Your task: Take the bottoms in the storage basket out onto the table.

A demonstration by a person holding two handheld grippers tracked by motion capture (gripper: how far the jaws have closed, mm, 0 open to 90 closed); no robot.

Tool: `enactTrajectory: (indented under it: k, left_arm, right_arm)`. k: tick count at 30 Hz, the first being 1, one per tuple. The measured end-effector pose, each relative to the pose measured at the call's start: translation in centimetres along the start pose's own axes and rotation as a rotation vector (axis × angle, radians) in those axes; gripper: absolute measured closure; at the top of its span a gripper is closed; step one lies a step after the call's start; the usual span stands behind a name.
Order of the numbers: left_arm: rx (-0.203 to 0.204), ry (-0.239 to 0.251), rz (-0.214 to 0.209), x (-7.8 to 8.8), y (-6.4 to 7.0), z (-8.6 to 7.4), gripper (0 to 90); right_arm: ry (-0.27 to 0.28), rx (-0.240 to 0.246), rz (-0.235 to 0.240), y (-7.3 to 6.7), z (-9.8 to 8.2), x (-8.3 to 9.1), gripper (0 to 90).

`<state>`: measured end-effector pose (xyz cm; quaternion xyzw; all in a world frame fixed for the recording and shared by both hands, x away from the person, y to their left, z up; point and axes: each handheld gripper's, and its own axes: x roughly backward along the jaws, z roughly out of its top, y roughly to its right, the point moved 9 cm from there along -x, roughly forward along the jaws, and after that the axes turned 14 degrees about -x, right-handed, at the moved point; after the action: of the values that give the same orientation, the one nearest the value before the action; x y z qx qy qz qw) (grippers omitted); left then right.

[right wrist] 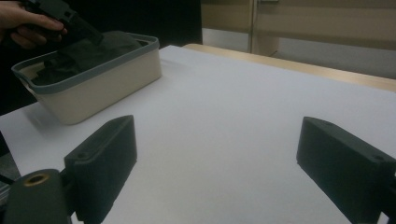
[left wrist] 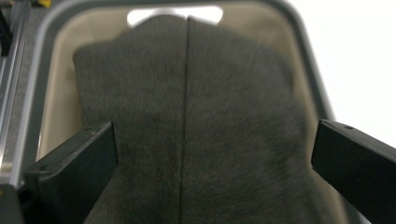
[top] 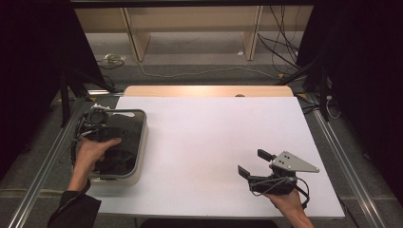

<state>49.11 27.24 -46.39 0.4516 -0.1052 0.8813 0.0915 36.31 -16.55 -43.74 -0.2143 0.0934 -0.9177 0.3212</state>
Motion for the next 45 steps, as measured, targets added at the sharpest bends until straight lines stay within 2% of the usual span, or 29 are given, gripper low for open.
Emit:
enactTrajectory:
  k: [2,4,7,9,12,13,14,15,17,19,21,22,25,26,28,29,30,33,34,35,36,41,43,45]
  left_arm:
    - [0.001,-0.012,0.002,-0.3,0.0,-0.2,0.0]
    - [-0.015,-0.059,-0.007,-0.9,0.5,-0.9,0.0]
    - [-0.025,-0.079,-0.014,-1.1,0.8,-1.0,0.0]
    - [-0.041,-0.112,-0.016,-1.3,1.1,-1.4,0.0]
    - [-0.031,-0.124,-0.029,-1.5,1.0,-1.7,0.0]
    - [-0.017,-0.135,-0.048,-2.0,0.8,-2.3,0.0]
    - [-0.017,-0.135,-0.048,-2.0,0.8,-2.3,0.0]
    - [-0.004,-0.162,-0.086,-2.6,0.8,-3.1,0.0]
    - [-0.001,-0.190,-0.114,-3.1,0.8,-3.9,0.0]
    - [0.010,-0.198,-0.144,-3.5,0.9,-4.4,0.0]
    - [0.015,-0.202,-0.155,-3.6,0.9,-4.6,0.0]
    - [0.018,-0.198,-0.173,-3.8,0.8,-4.8,0.0]
    - [0.005,-0.189,-0.183,-4.0,0.8,-4.9,0.0]
    - [-0.011,-0.173,-0.179,-3.9,0.6,-4.9,4.2]
    - [-0.008,-0.167,-0.181,-3.8,0.4,-4.9,12.6]
    - [-0.002,-0.162,-0.187,-3.7,0.2,-4.9,12.6]
    - [-0.005,-0.148,-0.191,-3.5,0.0,-4.8,18.4]
    - [-0.005,-0.128,-0.199,-3.2,-0.1,-4.8,26.3]
    - [-0.008,-0.108,-0.220,-2.9,-0.2,-4.7,28.3]
    - [-0.008,-0.108,-0.220,-2.9,-0.2,-4.7,30.4]
    - [0.002,-0.080,-0.249,-2.6,-0.3,-4.6,31.9]
    - [0.005,-0.049,-0.275,-1.9,-0.4,-4.3,40.7]
    - [0.020,-0.015,-0.317,-1.4,-0.3,-4.0,42.5]
    - [0.028,-0.007,-0.328,-1.3,-0.3,-3.9,43.3]
  right_arm:
    - [-0.001,-0.003,0.002,0.0,0.0,0.1,13.0]
    - [-0.003,-0.001,0.002,0.0,0.0,0.1,13.0]
    - [-0.004,-0.002,0.004,0.0,-0.1,0.0,13.0]
    - [-0.005,-0.003,0.005,0.0,-0.1,0.0,13.0]
    - [-0.008,0.003,0.002,0.0,-0.2,-0.1,13.0]
    - [-0.011,0.000,0.002,0.0,-0.2,-0.1,13.0]
    - [-0.009,-0.001,0.003,0.0,-0.2,0.0,13.1]
    - [-0.009,0.000,0.003,0.0,-0.2,0.0,13.2]
    - [-0.013,0.004,-0.003,0.0,-0.3,-0.1,13.2]
    - [-0.016,0.003,-0.004,0.0,-0.3,-0.1,13.3]
    - [-0.016,0.003,-0.003,0.0,-0.3,-0.1,13.5]
    - [-0.020,0.005,-0.003,-0.1,-0.4,-0.2,13.5]
    - [-0.023,0.009,-0.004,-0.1,-0.4,-0.2,13.6]
    - [-0.020,0.005,0.001,-0.1,-0.4,-0.2,14.0]
    - [-0.021,0.007,-0.001,0.0,-0.4,-0.3,14.0]
    - [-0.023,0.006,-0.004,0.0,-0.5,-0.3,14.1]
    - [-0.025,0.009,-0.004,0.0,-0.5,-0.3,14.2]
    - [-0.022,0.006,0.000,-0.1,-0.4,-0.2,14.8]
    - [-0.024,0.009,-0.002,-0.1,-0.4,-0.3,14.9]
    - [-0.024,0.009,-0.002,-0.1,-0.4,-0.3,14.9]
    - [-0.029,0.008,-0.003,0.0,-0.5,-0.3,15.0]
    - [-0.026,0.004,0.002,0.0,-0.4,-0.4,15.2]
    - [-0.028,-0.002,0.002,0.0,-0.4,-0.3,15.3]
    - [-0.025,0.000,0.002,0.0,-0.4,-0.3,15.3]
